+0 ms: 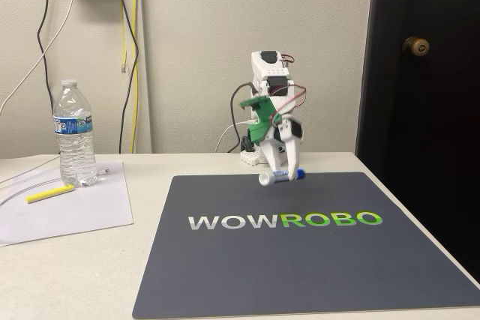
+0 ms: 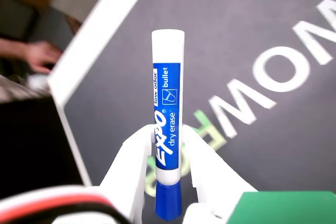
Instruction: Pick up the blue marker.
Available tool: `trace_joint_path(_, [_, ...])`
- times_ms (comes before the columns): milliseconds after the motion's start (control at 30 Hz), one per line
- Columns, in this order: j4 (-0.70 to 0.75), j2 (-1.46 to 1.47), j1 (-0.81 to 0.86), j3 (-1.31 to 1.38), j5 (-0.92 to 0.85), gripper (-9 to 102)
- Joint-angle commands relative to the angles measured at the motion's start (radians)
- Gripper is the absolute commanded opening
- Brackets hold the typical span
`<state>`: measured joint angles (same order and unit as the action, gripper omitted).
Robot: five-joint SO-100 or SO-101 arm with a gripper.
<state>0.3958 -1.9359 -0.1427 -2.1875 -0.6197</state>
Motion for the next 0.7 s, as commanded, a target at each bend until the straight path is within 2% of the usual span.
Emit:
trace_joint_path(0, [-0.12, -0.044, -0.002, 0.008, 0.144, 0])
trace_joint_path(300, [-0.253, -0.123, 0.071, 0.003, 0.497, 0])
trace_joint_path(467, [-0.23, -0.186, 0.127, 0.003, 0.629, 1])
trace_joint_path(667, [-0.15, -0.275, 0.12, 0.003, 0.65, 0])
